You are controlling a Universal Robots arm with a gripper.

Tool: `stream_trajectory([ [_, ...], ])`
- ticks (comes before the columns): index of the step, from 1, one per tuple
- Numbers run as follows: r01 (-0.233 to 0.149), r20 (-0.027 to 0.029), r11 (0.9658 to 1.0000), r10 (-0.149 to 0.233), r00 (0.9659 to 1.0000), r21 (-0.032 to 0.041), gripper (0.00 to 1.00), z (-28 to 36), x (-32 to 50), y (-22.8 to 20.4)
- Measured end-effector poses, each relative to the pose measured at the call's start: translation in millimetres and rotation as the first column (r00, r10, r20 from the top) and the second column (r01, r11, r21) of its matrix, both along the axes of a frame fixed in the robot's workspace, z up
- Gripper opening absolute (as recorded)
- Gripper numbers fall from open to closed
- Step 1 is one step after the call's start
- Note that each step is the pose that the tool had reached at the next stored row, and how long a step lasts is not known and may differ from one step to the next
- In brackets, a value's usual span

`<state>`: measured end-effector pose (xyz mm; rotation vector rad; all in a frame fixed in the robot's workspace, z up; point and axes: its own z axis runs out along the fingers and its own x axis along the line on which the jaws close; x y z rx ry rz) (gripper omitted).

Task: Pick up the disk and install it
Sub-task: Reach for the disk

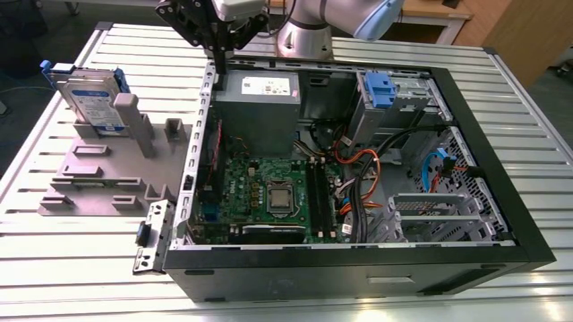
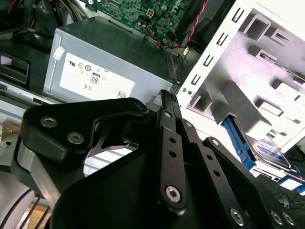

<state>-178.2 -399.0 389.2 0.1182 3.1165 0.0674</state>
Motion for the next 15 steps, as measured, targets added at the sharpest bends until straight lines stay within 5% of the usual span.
stream_trajectory([
  [12,0.000,0.0001,1.0000,0.000,1.0000,0.0001,0.11,-0.2,-7.5,0.0],
  [14,0.000,-0.0092,1.0000,0.000,1.0000,0.0001,0.11,-3.1,-10.3,0.0],
  [15,0.000,-0.0096,1.0000,0.000,1.0000,0.0001,0.11,-3.2,-10.4,0.0],
])
